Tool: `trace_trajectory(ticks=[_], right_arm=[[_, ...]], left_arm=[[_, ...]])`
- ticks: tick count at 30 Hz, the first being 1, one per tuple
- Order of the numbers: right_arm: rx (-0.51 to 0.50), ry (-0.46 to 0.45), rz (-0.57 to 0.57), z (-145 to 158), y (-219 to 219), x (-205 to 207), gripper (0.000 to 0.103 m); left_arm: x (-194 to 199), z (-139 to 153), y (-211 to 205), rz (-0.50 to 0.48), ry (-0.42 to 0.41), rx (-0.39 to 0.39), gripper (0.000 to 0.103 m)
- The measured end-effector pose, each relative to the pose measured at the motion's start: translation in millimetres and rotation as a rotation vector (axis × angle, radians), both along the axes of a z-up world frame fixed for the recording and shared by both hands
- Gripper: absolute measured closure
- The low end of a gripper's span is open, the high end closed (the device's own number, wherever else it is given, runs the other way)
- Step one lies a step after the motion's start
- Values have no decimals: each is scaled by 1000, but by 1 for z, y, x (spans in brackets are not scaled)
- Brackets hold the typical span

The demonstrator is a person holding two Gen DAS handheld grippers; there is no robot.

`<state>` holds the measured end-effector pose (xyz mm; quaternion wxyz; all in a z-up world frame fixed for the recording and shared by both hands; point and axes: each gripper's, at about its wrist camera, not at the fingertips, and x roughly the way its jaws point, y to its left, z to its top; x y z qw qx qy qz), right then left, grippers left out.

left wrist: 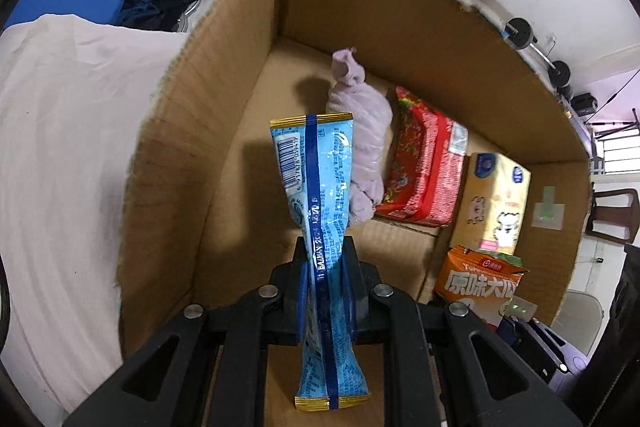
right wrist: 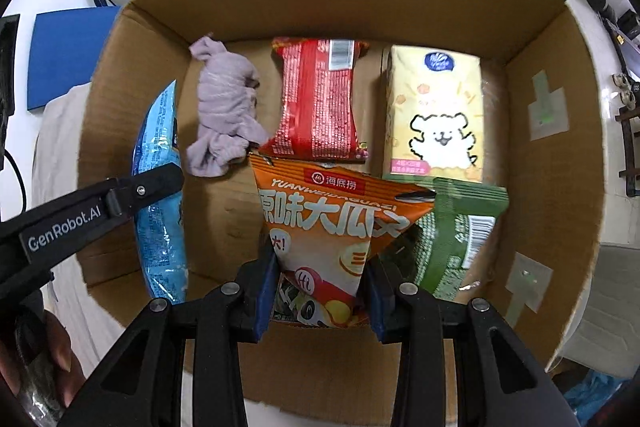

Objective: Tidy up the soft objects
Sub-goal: 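Place the blue stick and orange bag into the box and open both tools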

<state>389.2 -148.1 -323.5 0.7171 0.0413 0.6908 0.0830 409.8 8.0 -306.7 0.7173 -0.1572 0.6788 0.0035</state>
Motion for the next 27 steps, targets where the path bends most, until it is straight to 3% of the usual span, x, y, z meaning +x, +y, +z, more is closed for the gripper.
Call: trace_trajectory(ticks=[10,15,18,20,25,27], right_arm=[[6,18,5,-16,6,1,62],[12,17,-1,-22,2,-2,60],[8,8,-7,-20,-3,-1,50],[4,4,-17,-13,-10,0,40],[-8,-11,-19,-2,-19,-4,35],[-13,-20,-27,3,-22,-7,18]], left_arm=[[2,-10,-1,-23,10,31,88],[-1,-3,-8,-46,9,112,84],[-5,2,-10,-57,-3,134,73],[-8,6,-11,-63,-13,149,72],[-19,18,-12,-76,-38,169,59],[-25,25,-12,-82,-69,187,51]])
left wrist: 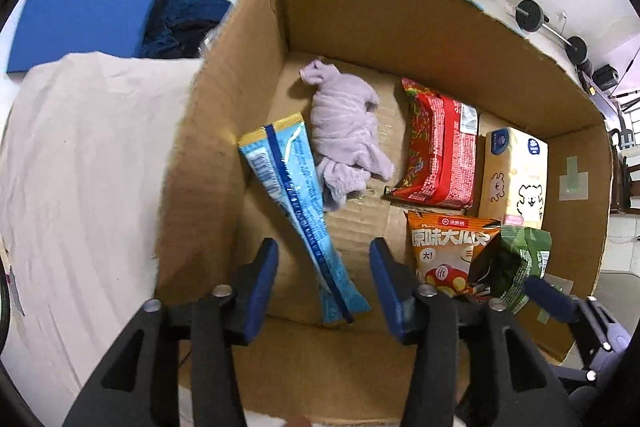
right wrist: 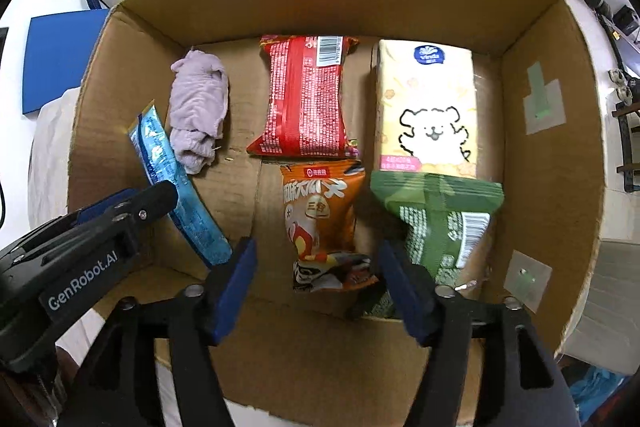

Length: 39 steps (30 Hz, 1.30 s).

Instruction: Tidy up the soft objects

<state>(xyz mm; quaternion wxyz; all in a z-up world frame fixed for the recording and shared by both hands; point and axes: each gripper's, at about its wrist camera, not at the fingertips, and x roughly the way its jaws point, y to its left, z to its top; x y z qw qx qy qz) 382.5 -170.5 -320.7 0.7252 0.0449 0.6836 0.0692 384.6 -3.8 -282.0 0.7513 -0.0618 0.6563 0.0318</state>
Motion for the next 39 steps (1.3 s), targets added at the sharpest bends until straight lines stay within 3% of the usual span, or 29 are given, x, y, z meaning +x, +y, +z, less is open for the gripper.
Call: trace_trajectory(ticks=[1,2,7,10,17,27,39], right_arm=[[-1,-6,-5,2,-3,-1,8],[-5,-10,-14,5,-6,-3,4],[-41,-34,-41,16,-15,-17,0],[-68,-56,-54,28,-16,-23,0],[-101,-103,-78,56,-21,-38,0],[-79,-197,-104,121,-31,-88,0],[-28,-421,-109,250,-37,-205,0]], left_arm=[[-3,3,-1,-10,-12,13,45],[-7,4,-1,-17,-20,24,42],[-18,16,3,-37,-64,55,15],[-21,22,-4,-46,-77,65,5],[-35,46,-1,-43,-122,67,2],[-95,123,-4,-53,-248,91,2],[-195,226,-12,-87,-400,67,2]])
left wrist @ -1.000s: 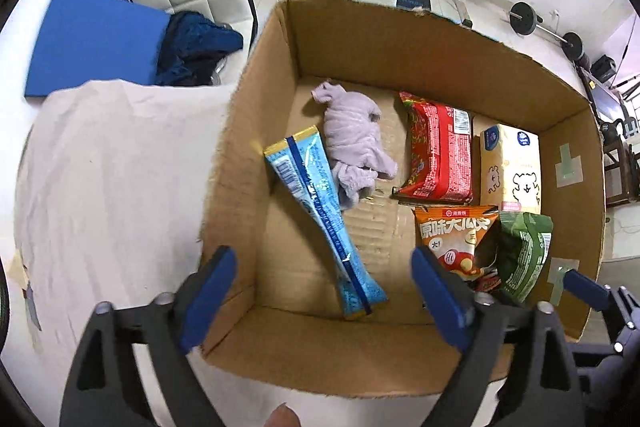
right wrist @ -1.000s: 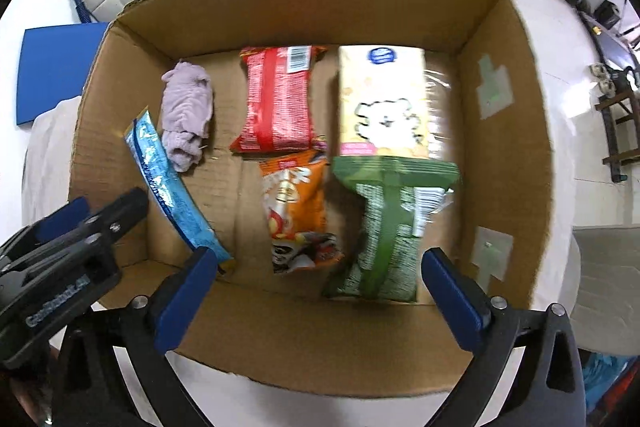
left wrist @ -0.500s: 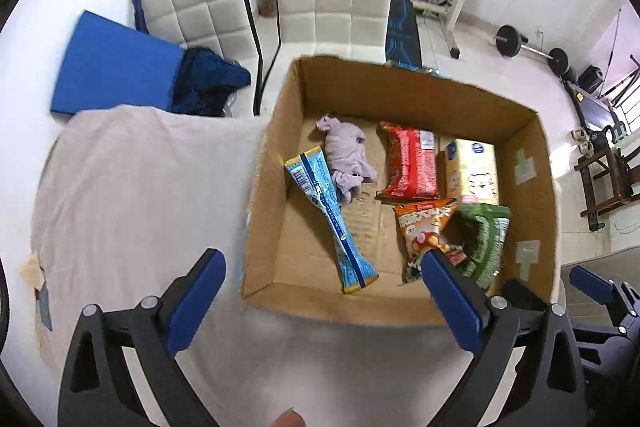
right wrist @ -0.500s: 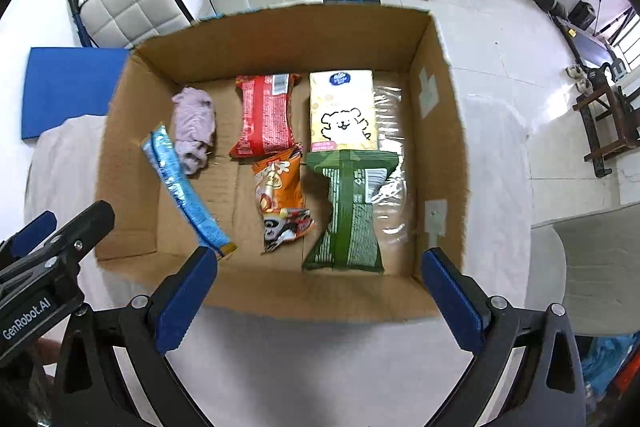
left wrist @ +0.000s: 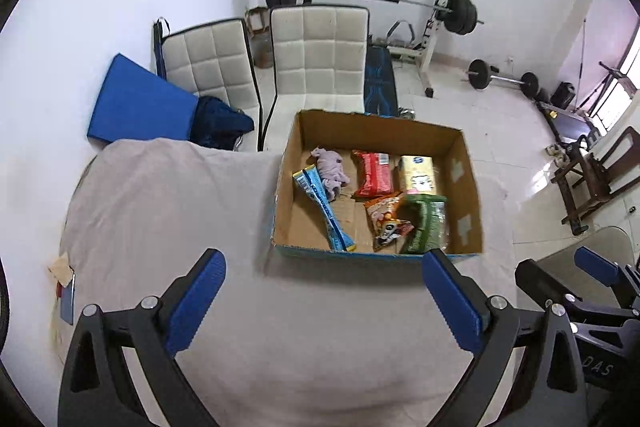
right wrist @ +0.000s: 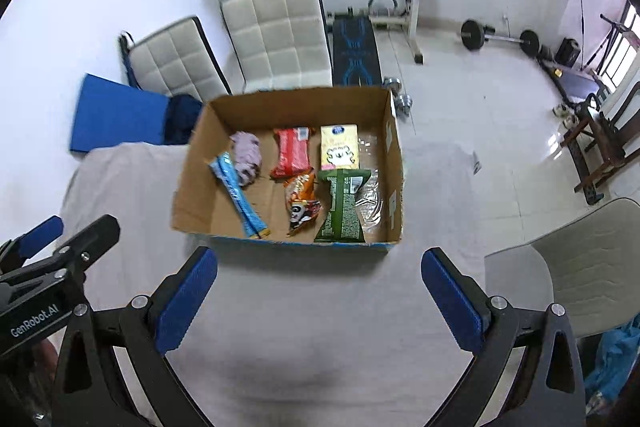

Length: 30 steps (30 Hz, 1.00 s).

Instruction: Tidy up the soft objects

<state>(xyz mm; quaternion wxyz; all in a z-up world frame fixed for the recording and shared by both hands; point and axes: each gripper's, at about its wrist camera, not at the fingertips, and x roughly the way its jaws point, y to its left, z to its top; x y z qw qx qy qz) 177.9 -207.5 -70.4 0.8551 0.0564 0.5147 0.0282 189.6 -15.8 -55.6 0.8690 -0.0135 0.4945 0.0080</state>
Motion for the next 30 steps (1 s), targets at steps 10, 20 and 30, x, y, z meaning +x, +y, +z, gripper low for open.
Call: trace_trajectory(ticks=[10,20,30], right_arm=[[11,-78,1,68,-11,-81,0],[1,-90,1,100,-17,-126,0],[-55,-153,-39,112,-27,-117,0]], left_arm=[[-49,42,10,26,-26,-14,2],[-77,52,-5,17,-50,14,0],[-78,61,-8,35,-99,37,0]])
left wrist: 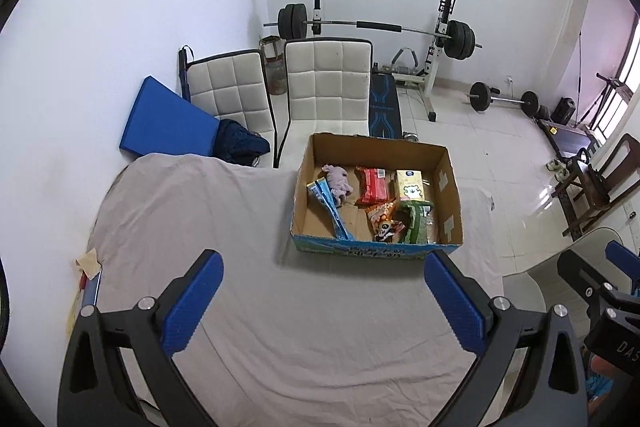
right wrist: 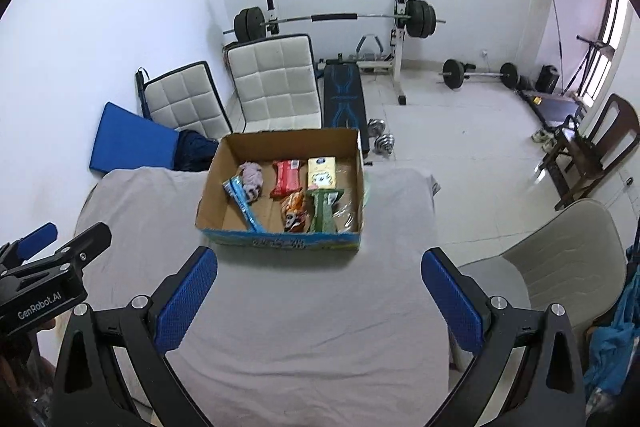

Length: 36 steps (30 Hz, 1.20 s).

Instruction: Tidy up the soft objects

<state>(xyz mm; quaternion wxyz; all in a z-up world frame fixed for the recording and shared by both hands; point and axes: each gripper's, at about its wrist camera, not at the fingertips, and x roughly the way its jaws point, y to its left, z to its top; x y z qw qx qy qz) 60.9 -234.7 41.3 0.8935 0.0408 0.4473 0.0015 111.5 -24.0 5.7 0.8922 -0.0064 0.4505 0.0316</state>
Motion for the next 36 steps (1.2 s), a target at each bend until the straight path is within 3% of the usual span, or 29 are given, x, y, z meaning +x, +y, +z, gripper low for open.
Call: trace_trajectory(ticks=[8,36], right_arm=[[-17,-40,3,13,0,5,0],[-44,-62,-9,12,-7,-3,0]], left_arm=[[0,2,-2,-1,-5,0,0],[-2,2,-7,-3,-16,21,0]])
